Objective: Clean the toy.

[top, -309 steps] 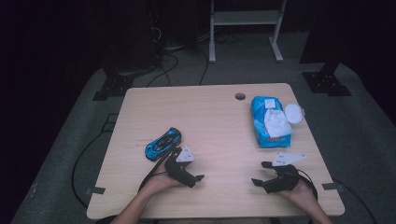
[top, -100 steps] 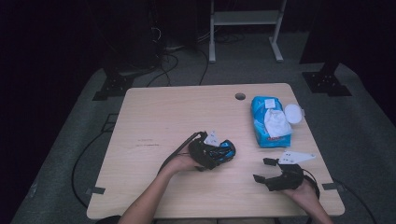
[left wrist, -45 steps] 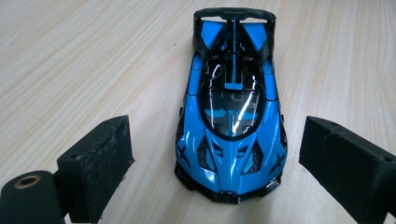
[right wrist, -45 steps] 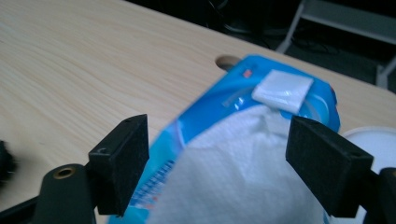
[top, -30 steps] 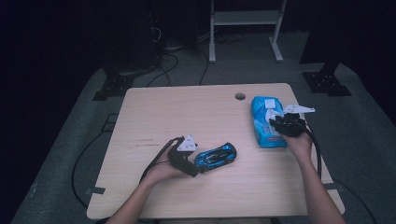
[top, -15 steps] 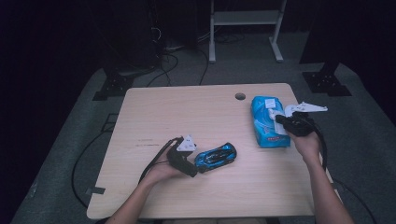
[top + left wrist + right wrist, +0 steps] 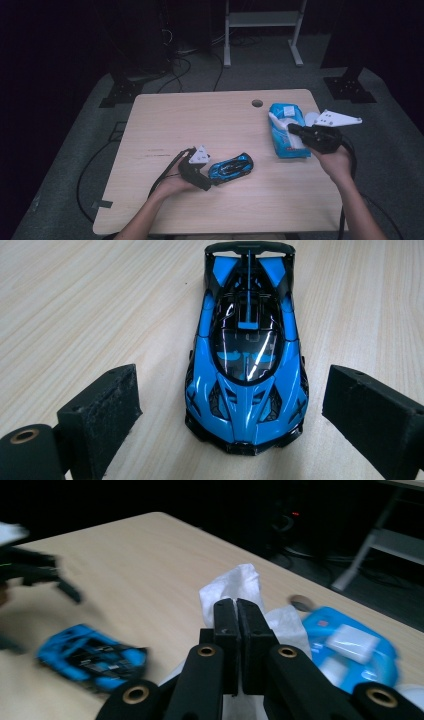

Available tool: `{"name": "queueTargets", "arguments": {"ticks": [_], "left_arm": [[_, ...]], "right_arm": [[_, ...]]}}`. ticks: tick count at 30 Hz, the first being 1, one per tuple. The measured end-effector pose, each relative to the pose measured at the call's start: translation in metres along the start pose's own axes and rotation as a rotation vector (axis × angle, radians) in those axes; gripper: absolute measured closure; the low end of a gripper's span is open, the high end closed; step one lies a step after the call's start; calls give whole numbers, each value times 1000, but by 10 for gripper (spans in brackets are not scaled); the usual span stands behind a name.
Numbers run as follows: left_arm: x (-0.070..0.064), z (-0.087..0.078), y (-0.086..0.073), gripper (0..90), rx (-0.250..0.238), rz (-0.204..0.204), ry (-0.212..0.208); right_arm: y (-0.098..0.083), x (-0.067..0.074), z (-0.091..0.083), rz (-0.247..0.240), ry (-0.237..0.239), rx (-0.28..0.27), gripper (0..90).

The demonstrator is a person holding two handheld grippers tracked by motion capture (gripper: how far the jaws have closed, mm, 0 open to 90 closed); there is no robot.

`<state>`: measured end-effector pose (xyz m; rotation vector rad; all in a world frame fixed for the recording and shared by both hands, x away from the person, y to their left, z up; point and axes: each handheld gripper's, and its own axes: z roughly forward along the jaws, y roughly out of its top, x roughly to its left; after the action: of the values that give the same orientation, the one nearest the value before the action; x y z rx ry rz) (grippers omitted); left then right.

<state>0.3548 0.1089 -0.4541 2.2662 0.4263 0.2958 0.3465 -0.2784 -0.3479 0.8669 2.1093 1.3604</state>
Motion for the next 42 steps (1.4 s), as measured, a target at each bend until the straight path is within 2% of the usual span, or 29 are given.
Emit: {"name": "queueTargets", "arguments": {"ticks": [3, 7, 12, 15, 17, 20, 21, 22, 27, 30, 32, 38, 42], "left_arm": [[-1, 1, 0, 76, 2, 1, 1], [-2, 0, 0, 76, 0, 10, 2], [-3, 2, 0, 76, 9, 15, -4], [-3, 2, 0, 76, 9, 15, -12], [-3, 3, 0, 76, 9, 13, -16], [-3, 4, 0, 84, 18, 20, -32], [-4, 4, 0, 121, 13, 24, -45], [-4, 4, 0, 137, 16, 23, -50], [-3, 8, -3, 142, 55, 12, -54], [-2, 10, -5, 143, 68, 6, -53], [-2, 10, -6, 202, 65, 13, -53], [-1, 12, -7, 235, 84, 14, -54], [-1, 13, -7, 253, 83, 15, -55]], "right_arm": [[-2, 23, 2, -32, 77, 1, 874], [-9, 48, 8, -31, 185, 24, 874], [-15, 71, 19, -5, 310, 47, 874], [-17, 82, 25, -3, 360, 100, 872], [-18, 85, 33, -10, 376, 152, 871], [-20, 86, 47, -30, 357, 216, 870], [-20, 84, 52, -27, 361, 231, 869], [-20, 84, 57, -22, 361, 243, 867], [-21, 84, 81, -67, 303, 279, 866], [-24, 87, 92, -92, 284, 289, 866], [-28, 90, 99, -110, 271, 291, 865], [-38, 100, 108, -136, 251, 246, 854], [-45, 104, 113, -169, 244, 249, 800]]}}
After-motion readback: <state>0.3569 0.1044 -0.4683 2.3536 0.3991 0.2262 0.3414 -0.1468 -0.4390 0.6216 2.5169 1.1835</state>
